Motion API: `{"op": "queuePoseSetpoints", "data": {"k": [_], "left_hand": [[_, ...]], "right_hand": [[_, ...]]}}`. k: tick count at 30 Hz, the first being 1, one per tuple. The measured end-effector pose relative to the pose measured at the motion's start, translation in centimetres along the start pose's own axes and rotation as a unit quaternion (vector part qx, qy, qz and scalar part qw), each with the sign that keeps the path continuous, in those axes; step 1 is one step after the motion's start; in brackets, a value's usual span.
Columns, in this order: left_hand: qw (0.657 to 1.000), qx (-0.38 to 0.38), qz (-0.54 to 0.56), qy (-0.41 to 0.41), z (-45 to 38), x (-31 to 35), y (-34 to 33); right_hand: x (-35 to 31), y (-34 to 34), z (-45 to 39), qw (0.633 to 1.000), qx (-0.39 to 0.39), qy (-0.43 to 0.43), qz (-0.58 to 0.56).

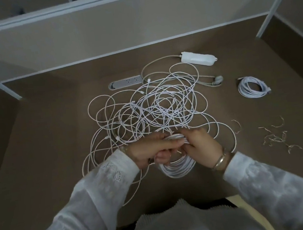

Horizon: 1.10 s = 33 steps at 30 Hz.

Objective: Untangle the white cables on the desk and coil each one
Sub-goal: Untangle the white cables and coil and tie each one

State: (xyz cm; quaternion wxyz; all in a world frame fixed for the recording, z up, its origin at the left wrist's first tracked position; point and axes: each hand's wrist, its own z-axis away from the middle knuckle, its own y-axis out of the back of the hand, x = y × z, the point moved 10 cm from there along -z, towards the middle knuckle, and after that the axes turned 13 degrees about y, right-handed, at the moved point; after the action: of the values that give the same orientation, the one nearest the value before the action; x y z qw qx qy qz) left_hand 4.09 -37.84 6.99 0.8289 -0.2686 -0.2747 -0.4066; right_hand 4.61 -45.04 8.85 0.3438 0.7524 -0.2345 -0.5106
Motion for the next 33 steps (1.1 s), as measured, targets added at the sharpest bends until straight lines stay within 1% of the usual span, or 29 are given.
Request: {"op": "queuePoseSetpoints", "data": {"k": [3,6,8,9,10,11,12,13,14,15,16,17,18,19,20,22,25,28,30,33], "left_hand": [[0.999,0.019,0.034,0.031,-3.2,1.2,-2.1],[0.996,0.023,0.073,0.049,-7.3,1.9,-4.0],[0.996,0.039,0.059,0.051,-9.9,2.0,-5.0],[0.996,0.047,0.047,0.052,-11.2,2.0,-5.5],[0.997,0.048,0.041,0.054,-12.4,2.2,-6.2],[0.996,0.054,0.037,0.056,-13.0,2.1,-6.4],[0.996,0.064,0.035,0.060,-13.9,2.1,-6.5],[0.994,0.078,0.030,0.066,-14.8,2.1,-6.5],[0.993,0.090,0.027,0.073,-15.6,2.1,-6.5],[0.991,0.103,0.025,0.077,-15.9,1.9,-6.1],[0.990,0.115,0.031,0.079,-16.6,1.9,-6.1],[0.988,0.126,0.042,0.083,-17.0,1.8,-6.0],[0.985,0.137,0.058,0.085,-17.1,1.7,-5.9],[0.982,0.147,0.077,0.086,-17.4,1.7,-5.8],[0.979,0.154,0.099,0.086,-17.7,1.8,-5.9],[0.970,0.171,0.150,0.089,-18.4,1.9,-5.8],[0.952,0.214,0.203,0.076,-18.9,1.8,-4.9],[0.941,0.247,0.221,0.064,-19.0,1.6,-4.2],[0.937,0.257,0.230,0.059,-19.2,1.6,-3.8],[0.928,0.287,0.232,0.055,-19.3,2.0,-3.1]], "right_hand": [[4.1,1.3,2.6,0.998,0.020,-0.053,-0.023],[8.6,3.0,6.0,0.993,0.034,-0.110,-0.023],[10.8,3.7,7.8,0.991,0.023,-0.129,-0.041],[12.2,3.9,8.7,0.986,0.009,-0.148,-0.080],[13.7,4.2,9.5,0.976,-0.009,-0.165,-0.144],[14.4,3.8,10.0,0.951,-0.043,-0.185,-0.244],[15.6,3.7,11.0,0.913,-0.073,-0.217,-0.339],[17.5,4.0,12.1,0.881,-0.083,-0.256,-0.389],[20.0,4.7,13.2,0.873,-0.069,-0.293,-0.384],[22.5,5.7,13.8,0.884,-0.033,-0.326,-0.335],[25.8,7.2,14.4,0.904,0.002,-0.356,-0.237],[28.2,8.3,14.8,0.916,0.017,-0.379,-0.134],[29.6,8.7,14.8,0.916,0.008,-0.396,-0.055],[30.9,8.4,14.5,0.915,-0.015,-0.402,-0.006],[32.0,7.6,13.9,0.914,-0.045,-0.403,0.015],[33.7,5.8,12.6,0.916,-0.099,-0.386,0.037],[35.1,3.9,10.9,0.923,-0.131,-0.354,0.067],[35.6,2.8,10.0,0.929,-0.155,-0.330,0.069],[35.7,3.0,9.4,0.936,-0.140,-0.320,0.048],[35.1,5.3,8.9,0.943,-0.071,-0.324,0.006]]}}
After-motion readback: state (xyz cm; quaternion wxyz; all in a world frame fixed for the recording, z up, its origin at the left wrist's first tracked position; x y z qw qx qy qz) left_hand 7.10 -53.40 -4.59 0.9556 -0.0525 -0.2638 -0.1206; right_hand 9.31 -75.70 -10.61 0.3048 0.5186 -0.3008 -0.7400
